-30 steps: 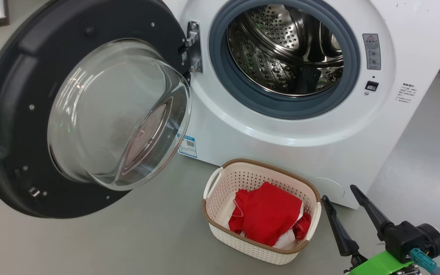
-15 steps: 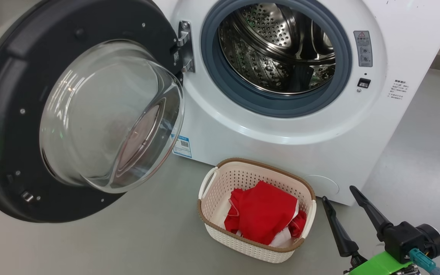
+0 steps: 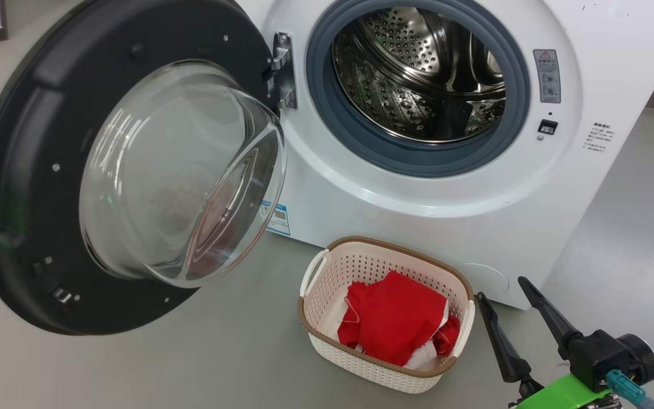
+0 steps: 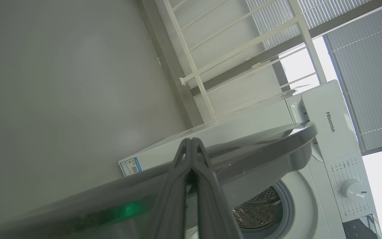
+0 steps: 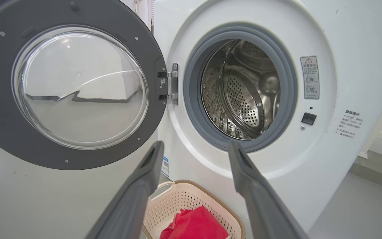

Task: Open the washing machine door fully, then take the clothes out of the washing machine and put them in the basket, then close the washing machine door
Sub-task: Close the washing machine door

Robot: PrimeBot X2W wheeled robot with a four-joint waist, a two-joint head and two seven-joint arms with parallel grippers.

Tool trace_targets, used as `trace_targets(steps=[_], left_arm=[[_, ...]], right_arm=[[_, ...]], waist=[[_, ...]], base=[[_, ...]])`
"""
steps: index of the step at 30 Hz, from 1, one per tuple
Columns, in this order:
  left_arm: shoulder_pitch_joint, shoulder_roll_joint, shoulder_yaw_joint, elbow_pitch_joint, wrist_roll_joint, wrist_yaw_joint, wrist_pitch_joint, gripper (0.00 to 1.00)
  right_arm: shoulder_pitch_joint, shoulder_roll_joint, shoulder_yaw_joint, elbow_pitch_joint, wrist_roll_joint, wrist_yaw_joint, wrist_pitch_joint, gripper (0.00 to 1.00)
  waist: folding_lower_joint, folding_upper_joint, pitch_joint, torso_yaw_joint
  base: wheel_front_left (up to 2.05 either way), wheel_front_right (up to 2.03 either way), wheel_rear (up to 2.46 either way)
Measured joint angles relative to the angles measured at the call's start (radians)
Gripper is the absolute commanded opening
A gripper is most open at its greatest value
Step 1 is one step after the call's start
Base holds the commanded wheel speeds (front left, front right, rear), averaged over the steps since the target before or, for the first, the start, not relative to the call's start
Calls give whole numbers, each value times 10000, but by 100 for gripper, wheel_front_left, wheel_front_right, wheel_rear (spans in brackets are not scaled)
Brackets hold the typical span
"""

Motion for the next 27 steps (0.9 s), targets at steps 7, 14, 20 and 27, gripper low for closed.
trace_targets(steps=[7, 14, 20, 27], left_arm=[[47, -209, 58, -284, -474, -274, 625, 0], [176, -803, 73, -1016, -930, -426, 1356, 0], [753, -1271, 52, -2042, -1151, -412, 1948, 0], [1761, -1847, -92, -3724, -1233, 27, 2560, 0]], right_arm=[[4, 75, 0, 10, -2, 0, 0, 100], [13, 184, 4, 8, -13, 0, 0, 100], [84, 234, 0, 4, -15, 0, 0, 100], [221, 267, 2, 12, -13, 0, 0, 100]], waist=[[0, 0, 1, 84], [-1, 0, -21, 131], [-1, 0, -90, 152], [-1, 0, -130, 190]], base=[[0, 0, 0], [0, 0, 0], [0, 0, 0], [0, 0, 0]])
